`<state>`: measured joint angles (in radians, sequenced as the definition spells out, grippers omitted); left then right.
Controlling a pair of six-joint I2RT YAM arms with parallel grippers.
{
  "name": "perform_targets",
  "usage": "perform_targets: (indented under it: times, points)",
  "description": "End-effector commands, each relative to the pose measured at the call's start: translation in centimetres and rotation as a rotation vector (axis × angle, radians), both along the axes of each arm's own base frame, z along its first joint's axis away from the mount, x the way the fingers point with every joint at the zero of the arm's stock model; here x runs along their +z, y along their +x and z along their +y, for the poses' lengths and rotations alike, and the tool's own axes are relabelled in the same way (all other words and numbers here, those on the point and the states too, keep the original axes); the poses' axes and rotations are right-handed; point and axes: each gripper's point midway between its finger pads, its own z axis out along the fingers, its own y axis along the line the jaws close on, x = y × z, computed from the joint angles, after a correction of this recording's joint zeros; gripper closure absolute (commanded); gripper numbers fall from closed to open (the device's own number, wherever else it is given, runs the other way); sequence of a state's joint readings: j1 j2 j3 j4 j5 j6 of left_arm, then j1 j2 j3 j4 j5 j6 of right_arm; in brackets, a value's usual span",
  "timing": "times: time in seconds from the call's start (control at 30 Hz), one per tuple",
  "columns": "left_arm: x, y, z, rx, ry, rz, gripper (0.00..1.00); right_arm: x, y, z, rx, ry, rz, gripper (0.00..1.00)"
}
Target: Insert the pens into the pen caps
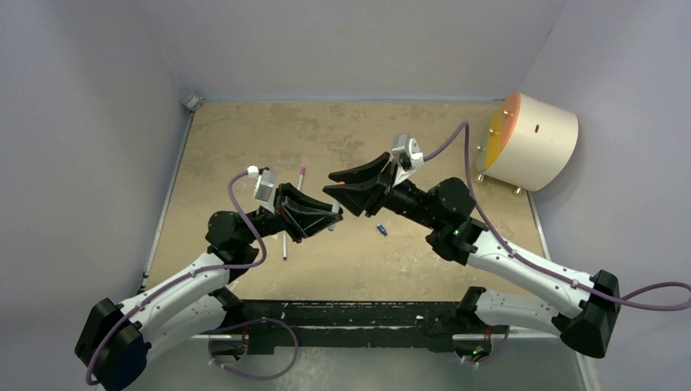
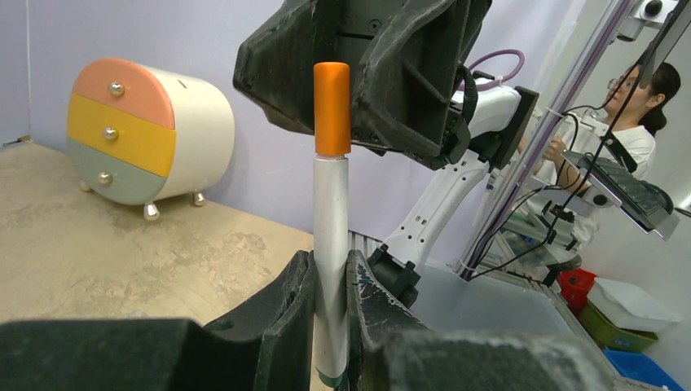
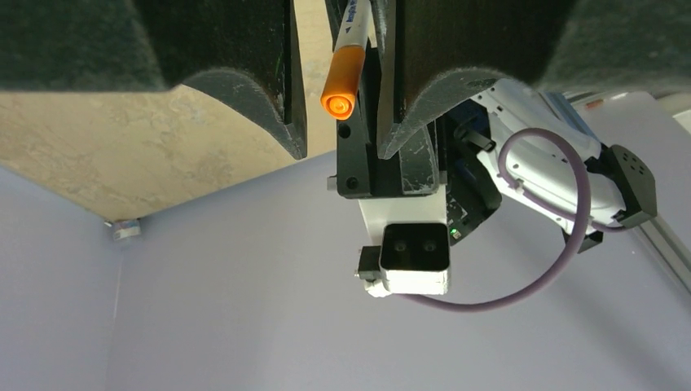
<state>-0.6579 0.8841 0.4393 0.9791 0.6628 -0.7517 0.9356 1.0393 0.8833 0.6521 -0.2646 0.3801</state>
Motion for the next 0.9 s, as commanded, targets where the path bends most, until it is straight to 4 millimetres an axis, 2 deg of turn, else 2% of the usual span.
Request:
perform_targets:
  times: [0.0,0.1,0.27,0.37,0.7,0.87]
  points:
    - [2.4,-0.8,0.4,-0.013,-0.048,-0.068,1.00,2.8,-0.7,-0.1,0.036,0.046,-0.038,0.63]
    - [2.2,-0.8,0.3,-0.013,-0.046,-0.065,1.00,2.8,-0.6,-0.4,0.020,0.066,-0.031,0.69]
    - [2.1,-0.8,0.4,-0.011,-0.041,-0.063,1.00,3.1,-0.7,-0.8,0.020,0.084,-0.033,0.70]
    - [1.9,-0.7,0.3,-0.009,-0.038,-0.058,1.00,3.1,-0.7,-0.8,0.019,0.088,-0.032,0.75]
    - [2.3,-0.8,0.5,-0.008,-0.046,-0.067,1.00,2.4,-0.4,-0.6,0.020,0.085,-0.009,0.99]
    - [3.6,-1.0,0.7,-0.007,-0.080,-0.095,1.00,1.4,-0.3,-0.6,0.017,0.075,0.019,1.00]
